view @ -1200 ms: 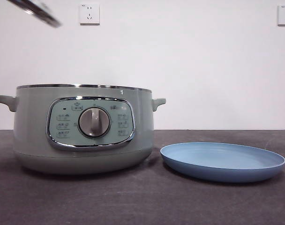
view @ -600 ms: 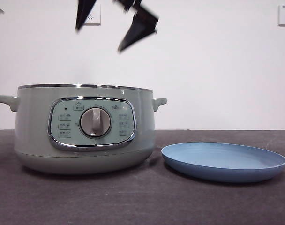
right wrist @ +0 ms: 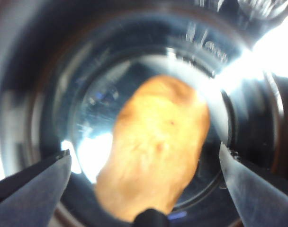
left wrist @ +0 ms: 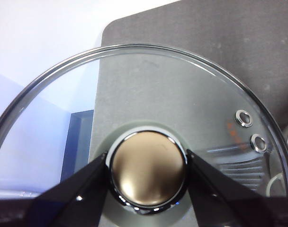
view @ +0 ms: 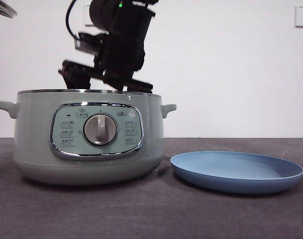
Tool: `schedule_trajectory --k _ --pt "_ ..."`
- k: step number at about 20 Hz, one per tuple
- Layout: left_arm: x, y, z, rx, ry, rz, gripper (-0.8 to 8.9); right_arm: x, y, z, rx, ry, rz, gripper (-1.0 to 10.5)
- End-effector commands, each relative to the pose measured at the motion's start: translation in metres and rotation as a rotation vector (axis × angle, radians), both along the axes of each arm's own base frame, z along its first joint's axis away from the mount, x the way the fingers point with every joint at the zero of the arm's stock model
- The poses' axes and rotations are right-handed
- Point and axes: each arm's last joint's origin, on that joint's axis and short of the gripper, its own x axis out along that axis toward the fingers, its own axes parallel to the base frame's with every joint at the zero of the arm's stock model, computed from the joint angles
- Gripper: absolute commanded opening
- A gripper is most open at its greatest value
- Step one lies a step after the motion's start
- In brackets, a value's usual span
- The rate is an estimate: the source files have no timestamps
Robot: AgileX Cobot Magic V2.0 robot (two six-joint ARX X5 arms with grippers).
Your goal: Take the potato out from the steamer,put the potato on the plate,close the lid
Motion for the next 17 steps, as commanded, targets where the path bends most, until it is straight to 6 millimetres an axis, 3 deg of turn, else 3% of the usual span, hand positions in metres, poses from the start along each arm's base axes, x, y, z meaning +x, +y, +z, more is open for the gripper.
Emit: schedule_trajectory --k 1,3,7,9,11,13,17 --pt "-0.008 0.001 0.002 0.003 0.021 0.008 -0.07 0.001 0.002 -0.007 -0.010 0.005 0.006 4.4" --pt "-0.008 0.000 0.002 -0.022 0.023 -0.018 -0.07 0.001 0.003 -0.006 -0.014 -0.011 0.043 -0.4" --pt "-0.008 0.000 0.002 -0.031 0.023 -0.027 -0.07 0.001 0.003 -0.005 -0.012 -0.014 0.044 -0.1" --pt "-0.008 0.000 0.002 -0.031 0.020 -0.028 -0.07 0.000 0.002 0.007 -0.013 -0.012 0.043 -0.1" --pt "-0.007 -0.001 0.003 -0.051 0.007 -0.049 -0.07 -0.003 -0.001 0.037 -0.007 -0.018 0.043 -0.1" --pt "-0.004 -0.005 0.005 -0.136 -0.027 -0.147 -0.07 -0.010 -0.010 0.083 0.019 -0.045 0.040 -0.1" --pt "0.003 -0.013 0.012 -0.293 -0.107 -0.388 -0.07 -0.035 -0.054 0.173 0.096 -0.231 -0.041 -0.1"
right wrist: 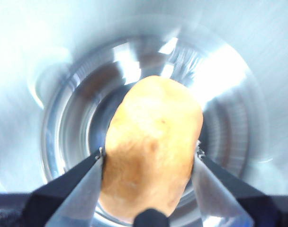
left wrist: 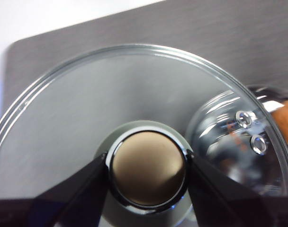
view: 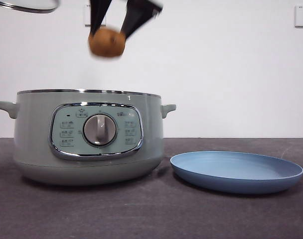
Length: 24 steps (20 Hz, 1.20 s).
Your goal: Take the potato out from the steamer,put the potato on the plate,close the lid
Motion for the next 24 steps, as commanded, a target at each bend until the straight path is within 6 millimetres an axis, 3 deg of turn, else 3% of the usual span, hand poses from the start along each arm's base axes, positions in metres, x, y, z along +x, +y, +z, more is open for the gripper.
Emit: schedule_trajectory --k 1,4,6,11,17,20,24 --pt "0.001 -0.004 0.013 -0.081 -0.124 -0.124 -0.07 -0.014 -0.031 0.037 -0.024 -0.132 -0.110 -0.1" --pt "0.003 -0.008 0.018 -0.158 -0.174 -0.233 -0.08 -0.030 -0.078 0.081 -0.044 -0.304 -0.309 -0.1" --pt "0.003 -0.010 0.019 -0.183 -0.181 -0.272 -0.07 -0.035 -0.106 0.099 -0.008 -0.336 -0.387 -0.1" --pt "0.003 -0.012 0.019 -0.211 -0.179 -0.317 -0.07 -0.040 -0.164 0.121 0.043 -0.365 -0.548 -0.1" --pt "0.003 -0.013 0.019 -0.211 -0.179 -0.317 -0.07 -0.030 -0.201 0.100 0.040 -0.216 -0.613 -0.1" --pt "0.003 -0.013 0.019 -0.211 -0.179 -0.318 -0.07 -0.020 -0.213 0.076 0.003 -0.112 -0.634 -0.1" --pt "0.002 -0.014 0.019 -0.213 -0.177 -0.326 -0.07 -0.006 -0.215 0.036 -0.039 0.055 -0.610 -0.1"
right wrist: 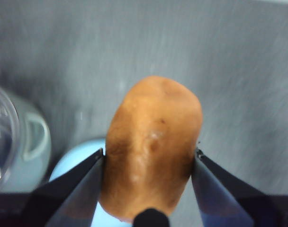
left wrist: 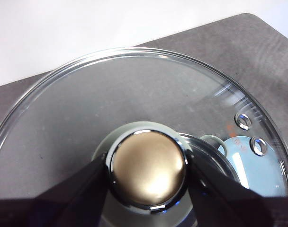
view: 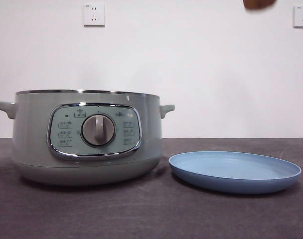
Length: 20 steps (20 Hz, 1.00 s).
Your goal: Take the potato out from the steamer,put the potato on the plate,close the lid
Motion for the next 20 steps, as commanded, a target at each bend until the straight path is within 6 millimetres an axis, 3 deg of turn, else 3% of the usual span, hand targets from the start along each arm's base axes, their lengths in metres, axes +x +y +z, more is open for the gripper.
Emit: schedule_trajectory --k 1,6,13,17,20 --pt "-0.003 -0.002 0.008 -0.006 -0.066 -0.029 -0.07 0.009 0.003 -0.038 0.018 0.175 0.027 -0.1" --pt "-0.002 -0.010 0.007 -0.006 -0.061 -0.057 -0.07 0.014 0.022 -0.110 0.001 0.388 0.092 -0.1" --pt "-0.003 -0.018 0.007 -0.006 -0.056 -0.090 -0.07 0.012 0.043 -0.198 -0.016 0.424 0.146 -0.1" --pt "-0.004 -0.018 0.006 -0.005 -0.048 -0.091 -0.07 0.006 0.044 -0.239 -0.015 0.413 0.152 -0.1" --pt "-0.004 -0.018 0.006 -0.005 -0.047 -0.091 -0.07 0.001 0.041 -0.255 -0.019 0.423 0.151 -0.1"
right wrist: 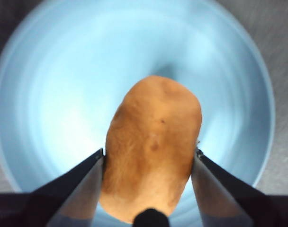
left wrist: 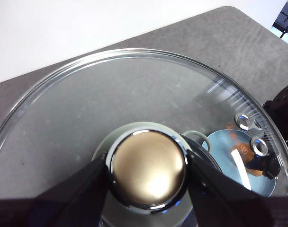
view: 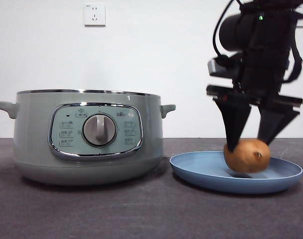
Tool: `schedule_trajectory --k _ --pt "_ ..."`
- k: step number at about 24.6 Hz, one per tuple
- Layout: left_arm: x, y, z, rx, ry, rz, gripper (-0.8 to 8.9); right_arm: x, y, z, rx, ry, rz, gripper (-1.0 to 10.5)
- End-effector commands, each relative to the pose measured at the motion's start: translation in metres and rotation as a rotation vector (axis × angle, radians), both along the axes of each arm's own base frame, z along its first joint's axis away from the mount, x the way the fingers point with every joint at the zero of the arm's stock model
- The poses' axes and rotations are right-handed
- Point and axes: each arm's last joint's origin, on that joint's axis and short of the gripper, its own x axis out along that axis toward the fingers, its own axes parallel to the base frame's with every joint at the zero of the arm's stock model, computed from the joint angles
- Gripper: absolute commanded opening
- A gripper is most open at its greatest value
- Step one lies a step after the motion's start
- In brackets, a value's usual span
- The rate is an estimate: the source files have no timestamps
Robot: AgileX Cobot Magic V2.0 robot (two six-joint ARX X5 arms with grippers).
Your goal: Take the potato out from the steamer,put the potato on the plate,close the lid
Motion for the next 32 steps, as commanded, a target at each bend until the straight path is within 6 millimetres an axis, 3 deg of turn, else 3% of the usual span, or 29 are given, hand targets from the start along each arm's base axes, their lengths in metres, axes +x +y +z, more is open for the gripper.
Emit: schedule_trajectory --k 1,7,8,13,20,26,32 --pt "-0.003 -0.001 0.008 -0.008 -0.058 -0.021 -0.07 -0.003 -0.001 -0.009 -0.005 0.021 -0.009 -0.1" --pt "-0.004 -0.001 0.007 -0.007 -0.050 -0.021 -0.07 -0.002 -0.001 -0.009 0.001 0.013 -0.013 0.2" --pt "-0.004 -0.001 0.007 -0.007 -0.049 -0.021 -0.07 -0.002 -0.001 -0.009 0.000 0.014 -0.013 0.6" --pt "-0.004 -0.001 0.007 -0.007 -0.049 -0.021 -0.07 -0.003 -0.001 -0.009 -0.004 0.022 -0.013 5.3" --pt "-0.004 -0.004 0.007 -0.008 -0.055 -0.033 -0.07 -0.004 -0.002 -0.004 0.000 0.019 -0.021 5.4" --pt "-0.002 -0.004 0.009 -0.011 -0.078 -0.034 -0.08 -0.019 -0.008 0.032 0.045 -0.073 -0.038 5.4" --pt "0.005 -0.012 0.005 -0.004 -0.063 -0.057 -0.08 -0.053 -0.022 0.093 0.137 -0.284 -0.036 5.4"
